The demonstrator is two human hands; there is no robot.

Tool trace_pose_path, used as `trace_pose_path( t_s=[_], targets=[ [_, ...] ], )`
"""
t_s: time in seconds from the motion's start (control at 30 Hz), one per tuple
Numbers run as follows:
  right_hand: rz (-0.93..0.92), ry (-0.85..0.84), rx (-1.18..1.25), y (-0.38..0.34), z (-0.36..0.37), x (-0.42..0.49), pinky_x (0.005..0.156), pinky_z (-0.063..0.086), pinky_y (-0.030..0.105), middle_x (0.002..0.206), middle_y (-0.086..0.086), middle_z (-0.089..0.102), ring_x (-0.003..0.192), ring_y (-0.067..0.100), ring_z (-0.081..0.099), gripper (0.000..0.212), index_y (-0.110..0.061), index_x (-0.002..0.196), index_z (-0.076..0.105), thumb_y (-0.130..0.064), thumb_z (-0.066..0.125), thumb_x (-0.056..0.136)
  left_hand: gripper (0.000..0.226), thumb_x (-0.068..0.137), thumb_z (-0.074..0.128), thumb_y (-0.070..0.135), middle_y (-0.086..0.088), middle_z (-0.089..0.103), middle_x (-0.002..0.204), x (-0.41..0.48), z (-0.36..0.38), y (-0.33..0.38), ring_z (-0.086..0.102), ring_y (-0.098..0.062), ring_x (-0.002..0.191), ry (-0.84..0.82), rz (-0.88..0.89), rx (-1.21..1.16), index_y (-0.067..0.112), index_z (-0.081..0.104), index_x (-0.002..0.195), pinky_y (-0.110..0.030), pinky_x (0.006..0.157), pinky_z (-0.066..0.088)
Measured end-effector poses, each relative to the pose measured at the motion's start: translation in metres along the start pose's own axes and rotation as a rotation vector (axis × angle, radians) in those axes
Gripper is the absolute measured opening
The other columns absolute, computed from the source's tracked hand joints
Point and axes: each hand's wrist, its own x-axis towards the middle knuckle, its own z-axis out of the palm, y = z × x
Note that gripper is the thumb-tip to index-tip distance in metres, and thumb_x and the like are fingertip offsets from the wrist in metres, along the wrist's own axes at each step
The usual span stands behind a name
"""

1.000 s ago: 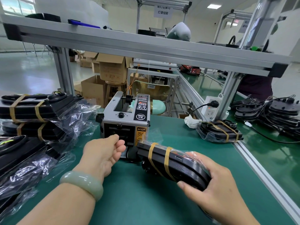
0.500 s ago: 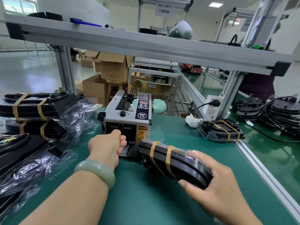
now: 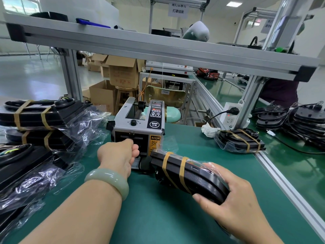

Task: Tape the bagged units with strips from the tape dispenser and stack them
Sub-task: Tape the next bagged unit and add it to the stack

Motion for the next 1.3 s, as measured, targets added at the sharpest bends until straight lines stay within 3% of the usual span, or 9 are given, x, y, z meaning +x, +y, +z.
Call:
trace_pose_path(
  t_s=[0.2,0.33,0.47,0.6,0.67,0.8,1.0,1.13,1.3],
  targets=[
    [0.011,0.006,0.012,0.000,-0.001,0.000,0.076,0.039,-0.001,0.102,-0.034,0.063,0.090,-0.010,0.062,0.061,-0.064,0.110,0.050,-0.044,0.072,0.057,0.016,0.089,0.055,0.013,0.000,0.064,0.066,-0.008,-0.004,0.002,0.055,-0.005,0.049,-0.014,0.007,0.018,0.009,0.058,0.074,-0.010,0.031,0.035],
    [0.021,-0.012,0.012,-0.001,-0.001,0.001,0.075,0.044,0.004,0.100,-0.028,0.065,0.089,-0.004,0.064,0.059,-0.060,0.110,0.051,-0.045,0.072,0.056,0.017,0.092,0.058,0.018,0.007,0.061,0.048,-0.032,-0.021,0.005,0.053,0.000,0.038,-0.233,-0.064,-0.081,0.013,0.060,0.076,-0.010,0.034,0.038],
    [0.026,-0.029,-0.021,-0.006,0.000,0.000,0.075,0.049,0.015,0.098,-0.025,0.066,0.088,0.001,0.065,0.059,-0.057,0.110,0.052,-0.047,0.071,0.056,0.020,0.092,0.059,0.019,0.005,0.061,0.053,-0.070,-0.036,-0.001,0.052,-0.003,0.042,-0.441,-0.015,-0.057,0.015,0.060,0.072,-0.015,0.037,0.041],
    [0.044,-0.023,-0.053,-0.011,0.004,0.000,0.074,0.051,0.023,0.097,-0.023,0.065,0.087,0.004,0.064,0.058,-0.047,0.112,0.052,-0.049,0.070,0.056,0.021,0.086,0.062,0.021,0.008,0.065,0.068,-0.099,-0.044,-0.016,0.056,-0.003,0.061,-0.495,0.218,0.035,0.018,0.072,0.069,-0.021,0.062,0.043],
    [0.061,-0.009,-0.065,-0.013,0.007,-0.001,0.074,0.052,0.026,0.096,-0.022,0.065,0.086,0.004,0.064,0.061,-0.044,0.113,0.051,-0.051,0.069,0.056,0.016,0.084,0.065,0.022,0.020,0.067,0.082,-0.108,-0.044,-0.022,0.057,0.008,0.082,-0.537,0.316,0.091,0.023,0.074,0.071,-0.019,0.077,0.040],
    [0.073,0.014,-0.117,-0.017,0.012,-0.002,0.075,0.052,0.029,0.095,-0.023,0.065,0.085,0.004,0.064,0.057,-0.042,0.110,0.056,-0.054,0.066,0.055,0.016,0.081,0.064,0.027,0.030,0.049,0.116,-0.111,-0.036,-0.034,0.032,0.022,0.122,-0.469,0.472,0.283,0.030,0.076,0.070,-0.021,0.100,0.026],
    [0.068,0.043,-0.165,-0.023,0.014,-0.003,0.073,0.053,0.029,0.095,-0.024,0.066,0.085,0.007,0.064,0.058,-0.033,0.109,0.064,-0.052,0.066,0.054,0.018,0.083,0.064,0.024,0.045,0.055,0.097,-0.110,-0.024,-0.044,0.023,0.026,0.125,-0.436,0.489,0.266,0.018,0.074,0.070,-0.013,0.094,0.026],
    [0.055,0.041,-0.187,-0.027,0.016,-0.002,0.072,0.049,0.023,0.092,-0.023,0.066,0.083,0.008,0.063,0.055,-0.034,0.107,0.064,-0.051,0.063,0.055,0.018,0.080,0.064,0.030,0.019,0.042,0.138,-0.116,-0.021,-0.046,0.027,0.016,0.130,-0.380,0.504,0.313,0.036,0.074,0.066,-0.017,0.099,0.023],
    [0.057,0.057,-0.176,-0.028,0.016,-0.002,0.071,0.048,0.024,0.091,-0.022,0.066,0.081,0.008,0.062,0.054,-0.034,0.106,0.064,-0.051,0.064,0.055,0.020,0.082,0.064,0.028,0.018,0.036,0.145,-0.118,-0.019,-0.048,0.027,0.017,0.128,-0.386,0.466,0.279,0.033,0.076,0.066,-0.022,0.104,0.024]
  ],
)
